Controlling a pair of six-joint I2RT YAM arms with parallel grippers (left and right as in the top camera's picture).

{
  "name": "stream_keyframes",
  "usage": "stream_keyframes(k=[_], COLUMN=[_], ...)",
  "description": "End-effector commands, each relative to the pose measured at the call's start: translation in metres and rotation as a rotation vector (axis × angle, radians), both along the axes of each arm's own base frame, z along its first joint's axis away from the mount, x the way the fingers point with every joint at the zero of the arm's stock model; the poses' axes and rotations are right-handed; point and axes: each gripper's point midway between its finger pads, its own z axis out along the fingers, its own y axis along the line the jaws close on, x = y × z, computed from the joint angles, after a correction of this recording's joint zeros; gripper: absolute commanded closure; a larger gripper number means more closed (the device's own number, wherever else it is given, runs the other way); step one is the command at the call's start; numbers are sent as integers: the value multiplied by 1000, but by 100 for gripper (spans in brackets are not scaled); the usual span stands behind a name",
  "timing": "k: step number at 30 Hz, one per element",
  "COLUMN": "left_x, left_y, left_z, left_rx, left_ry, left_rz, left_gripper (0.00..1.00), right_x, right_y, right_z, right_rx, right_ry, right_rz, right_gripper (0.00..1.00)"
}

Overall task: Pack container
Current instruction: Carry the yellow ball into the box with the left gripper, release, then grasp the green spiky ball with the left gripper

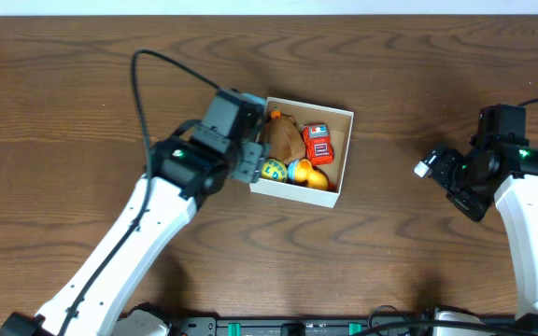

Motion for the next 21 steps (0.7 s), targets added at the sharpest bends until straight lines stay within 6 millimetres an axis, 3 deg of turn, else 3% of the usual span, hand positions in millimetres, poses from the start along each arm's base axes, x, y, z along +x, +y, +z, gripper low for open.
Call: stream_keyframes(k=[1, 8, 15, 21], left_x=[8, 28, 52, 61], left_y=[41, 99, 121, 119], left_z=[-17, -75, -131, -157], left_rx=[120, 109, 15, 29], left_ry=[38, 220, 329, 348], left_rz=[119, 335, 416, 394], left_gripper=[24, 12, 13, 12], right_x=[0, 0, 0, 0], right_y=[-1, -1, -1, -1], right_z=[-1, -1, -1, -1], right_rx=[7, 7, 7, 7], right_ry=[7, 7, 7, 7], right_rz=[-16, -16, -16, -16], right_gripper=[1, 1, 1, 1])
